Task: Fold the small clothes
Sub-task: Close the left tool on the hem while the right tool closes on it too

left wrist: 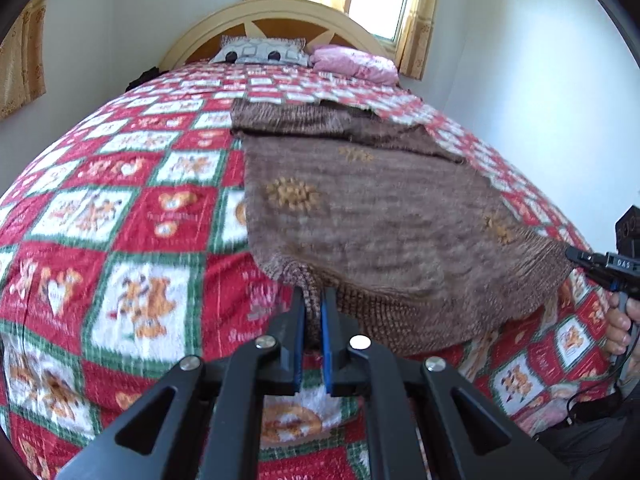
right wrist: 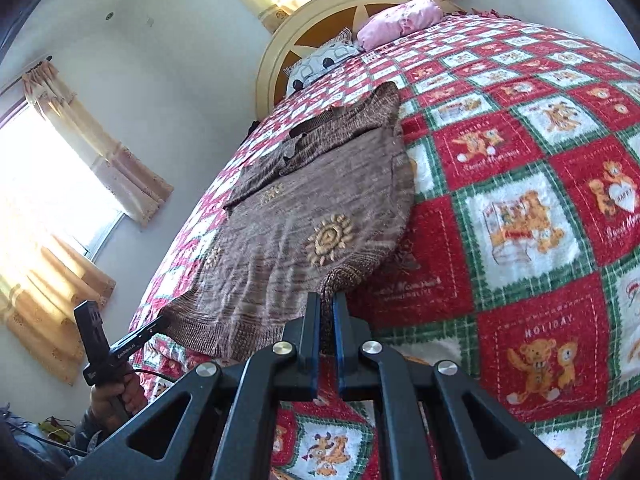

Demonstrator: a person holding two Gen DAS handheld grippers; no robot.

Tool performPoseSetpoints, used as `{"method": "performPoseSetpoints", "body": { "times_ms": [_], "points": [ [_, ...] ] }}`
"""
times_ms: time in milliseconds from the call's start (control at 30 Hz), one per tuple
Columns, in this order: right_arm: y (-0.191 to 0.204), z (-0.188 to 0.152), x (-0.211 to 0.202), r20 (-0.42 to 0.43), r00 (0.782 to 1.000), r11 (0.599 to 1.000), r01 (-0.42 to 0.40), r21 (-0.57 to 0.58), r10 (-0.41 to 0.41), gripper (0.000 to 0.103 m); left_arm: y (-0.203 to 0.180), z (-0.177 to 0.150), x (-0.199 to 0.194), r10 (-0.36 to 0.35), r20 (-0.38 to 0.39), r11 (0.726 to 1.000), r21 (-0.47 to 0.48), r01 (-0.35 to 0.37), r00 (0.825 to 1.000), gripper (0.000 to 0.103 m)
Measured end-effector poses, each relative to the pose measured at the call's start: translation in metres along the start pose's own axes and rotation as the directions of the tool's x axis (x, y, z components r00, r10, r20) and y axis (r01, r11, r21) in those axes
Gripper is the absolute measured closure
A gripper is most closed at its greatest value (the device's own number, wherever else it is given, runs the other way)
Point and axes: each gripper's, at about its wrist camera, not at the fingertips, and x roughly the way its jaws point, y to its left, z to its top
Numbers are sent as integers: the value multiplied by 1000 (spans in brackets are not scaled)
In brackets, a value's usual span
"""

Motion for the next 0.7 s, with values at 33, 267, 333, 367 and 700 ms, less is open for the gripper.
{"method": "performPoseSetpoints", "body": {
  "times_ms": [33,267,333,367,700],
  "points": [
    [1,3,-1,5,1000,1000,-6,-1,6,98,1,6,-1,-7,9,1000,-4,7,1000,96],
    [2,48,-10,72,994,995,-90,36,87,99,8,53,1,-65,64,997,-33,68,996,96],
    [1,66,-10,94,991,995,-96,38,92,99,9,70,6,-68,85,997,-33,71,994,96],
    [2,75,-8,102,991,995,-92,33,88,99,9,78,9,-70,93,997,-31,73,993,96],
    [4,149,21,120,988,994,-104,31,100,99,12,146,49,-62,128,998,-26,65,990,96]
  ]
}}
